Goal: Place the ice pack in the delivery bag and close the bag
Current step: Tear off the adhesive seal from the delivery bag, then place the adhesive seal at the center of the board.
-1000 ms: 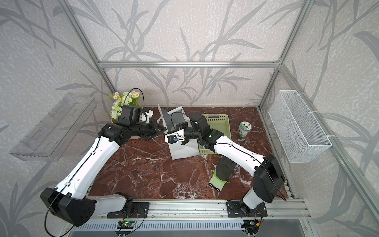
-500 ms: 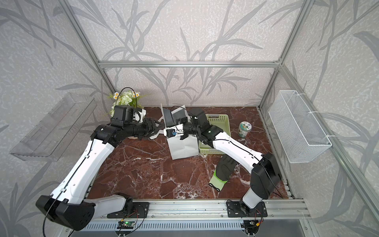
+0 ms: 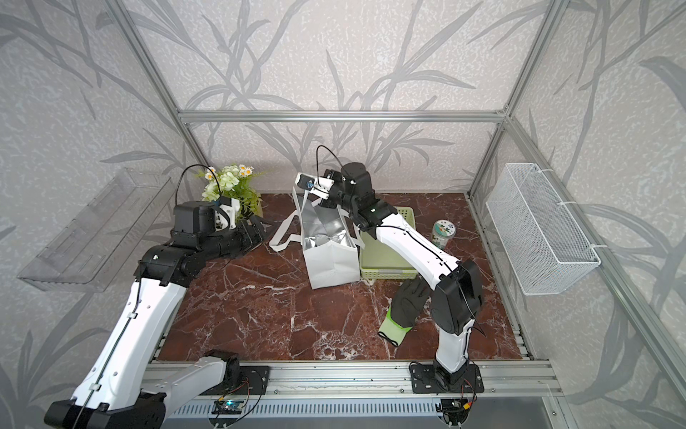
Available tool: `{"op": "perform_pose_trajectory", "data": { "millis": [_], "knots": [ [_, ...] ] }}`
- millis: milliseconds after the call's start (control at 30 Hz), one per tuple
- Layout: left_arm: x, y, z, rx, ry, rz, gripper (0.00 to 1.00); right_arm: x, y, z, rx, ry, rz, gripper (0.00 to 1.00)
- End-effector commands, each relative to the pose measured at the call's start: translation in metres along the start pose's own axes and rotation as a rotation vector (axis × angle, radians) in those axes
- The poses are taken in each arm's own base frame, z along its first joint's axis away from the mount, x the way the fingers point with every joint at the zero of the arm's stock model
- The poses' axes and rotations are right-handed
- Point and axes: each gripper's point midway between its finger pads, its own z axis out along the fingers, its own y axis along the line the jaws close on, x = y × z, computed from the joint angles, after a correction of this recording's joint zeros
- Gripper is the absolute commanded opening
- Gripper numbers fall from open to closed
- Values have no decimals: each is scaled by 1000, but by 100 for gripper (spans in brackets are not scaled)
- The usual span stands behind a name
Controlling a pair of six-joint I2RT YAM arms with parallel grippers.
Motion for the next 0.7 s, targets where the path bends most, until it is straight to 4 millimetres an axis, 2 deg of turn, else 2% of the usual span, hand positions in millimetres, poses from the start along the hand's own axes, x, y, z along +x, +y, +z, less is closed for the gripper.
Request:
{"op": "perform_pose_trajectory", "data": {
  "millis": [0,200,367,467,667],
  "knots": [
    [-4,8,4,-14,-38,63,84,14,-54,-11,164,98,82,0],
    [-14,26,12,-65,-99,56,87,34,-104,-51,271,242,144,0],
    [-26,33,11,-96,-159,56,89,54,-118,-100,324,395,106,0],
    [-35,37,9,-118,-207,53,91,64,-121,-144,371,493,131,0],
    [-53,47,6,-167,-309,43,93,116,-93,-259,436,830,190,0]
  ]
}}
